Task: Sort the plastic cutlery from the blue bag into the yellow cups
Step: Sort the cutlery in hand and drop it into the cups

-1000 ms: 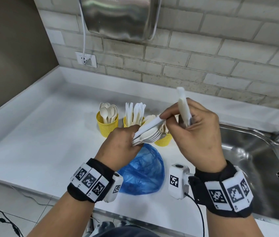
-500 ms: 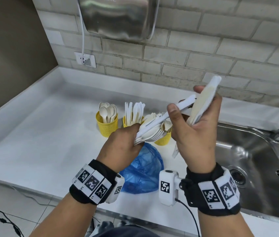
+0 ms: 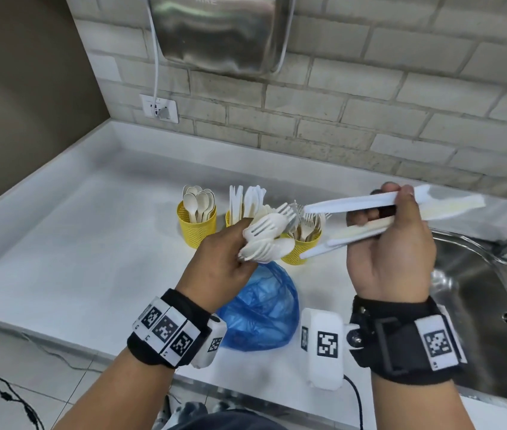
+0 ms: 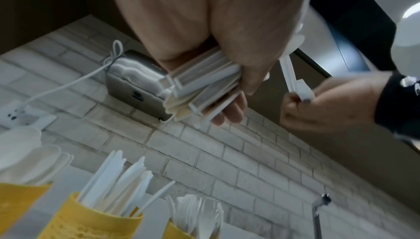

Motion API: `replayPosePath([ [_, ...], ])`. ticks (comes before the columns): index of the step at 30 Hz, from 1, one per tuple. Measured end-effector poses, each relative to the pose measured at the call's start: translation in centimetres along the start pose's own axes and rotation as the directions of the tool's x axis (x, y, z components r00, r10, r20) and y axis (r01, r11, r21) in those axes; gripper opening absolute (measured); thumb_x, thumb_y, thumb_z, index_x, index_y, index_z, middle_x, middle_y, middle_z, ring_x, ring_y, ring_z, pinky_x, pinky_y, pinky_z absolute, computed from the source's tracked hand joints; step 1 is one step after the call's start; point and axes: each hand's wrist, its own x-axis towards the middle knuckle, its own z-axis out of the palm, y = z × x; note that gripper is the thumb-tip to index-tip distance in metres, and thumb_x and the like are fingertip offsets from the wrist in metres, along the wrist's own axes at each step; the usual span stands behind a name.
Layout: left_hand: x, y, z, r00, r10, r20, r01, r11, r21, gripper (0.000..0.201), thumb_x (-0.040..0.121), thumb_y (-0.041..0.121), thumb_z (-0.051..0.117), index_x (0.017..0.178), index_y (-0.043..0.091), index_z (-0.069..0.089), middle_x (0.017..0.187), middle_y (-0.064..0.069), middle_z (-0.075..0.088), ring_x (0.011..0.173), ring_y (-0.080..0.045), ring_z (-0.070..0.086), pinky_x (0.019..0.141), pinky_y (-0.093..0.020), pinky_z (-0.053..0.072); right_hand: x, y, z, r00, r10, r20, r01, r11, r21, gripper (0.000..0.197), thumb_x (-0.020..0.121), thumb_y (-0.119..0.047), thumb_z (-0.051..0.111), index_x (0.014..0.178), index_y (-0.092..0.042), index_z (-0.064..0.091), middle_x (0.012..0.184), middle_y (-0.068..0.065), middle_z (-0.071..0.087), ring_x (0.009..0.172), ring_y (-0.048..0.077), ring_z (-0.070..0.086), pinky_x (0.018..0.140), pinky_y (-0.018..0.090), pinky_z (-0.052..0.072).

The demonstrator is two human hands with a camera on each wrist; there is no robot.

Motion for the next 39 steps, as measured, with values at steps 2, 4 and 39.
replayPosePath([
  [2, -0.1, 0.4, -0.1, 0.999, -0.022, -0.040, 0.017, 0.994, -0.112, 0.030, 0.088, 0.001, 0.074, 0.115, 0.013, 0.073, 0.103, 0.017, 0.073, 0.098, -0.003, 0.068, 0.084, -0.016, 0.051, 0.7, 0.0, -0.8, 0.989, 0.126, -0.076, -0.116, 0.986, 0.119, 0.025, 0.108, -0.019, 0.048, 0.086, -0.014, 0.058, 0.077, 0.000, 0.063, 0.063, 0.014, 0.059, 0.063, 0.027, 0.052],
  [4, -0.1, 0.6, -0.1, 0.998, -0.034, -0.044, 0.025, 0.984, -0.179, 0.031, 0.086, -0.004, 0.076, 0.110, 0.016, 0.075, 0.103, 0.032, 0.071, 0.099, 0.007, 0.066, 0.086, -0.008, 0.046, 1.0, 0.0, -1.5, 0.972, 0.217, -0.091, -0.192, 0.954, 0.232, 0.031, 0.108, -0.023, 0.045, 0.080, -0.013, 0.054, 0.080, 0.005, 0.063, 0.065, 0.019, 0.066, 0.068, 0.030, 0.057],
  [39, -0.1, -0.5, 0.3, 0.994, 0.067, 0.091, -0.077, 0.990, 0.120, 0.048, 0.086, 0.003, 0.068, 0.129, 0.023, 0.064, 0.114, 0.011, 0.071, 0.099, -0.008, 0.064, 0.083, -0.004, 0.041, -2.7, -0.9, -0.1, 0.673, -0.213, 0.709, 0.740, 0.177, -0.649, 0.012, 0.096, -0.014, 0.066, 0.090, -0.021, 0.058, 0.060, -0.016, 0.045, 0.058, -0.001, 0.046, 0.058, 0.012, 0.035],
])
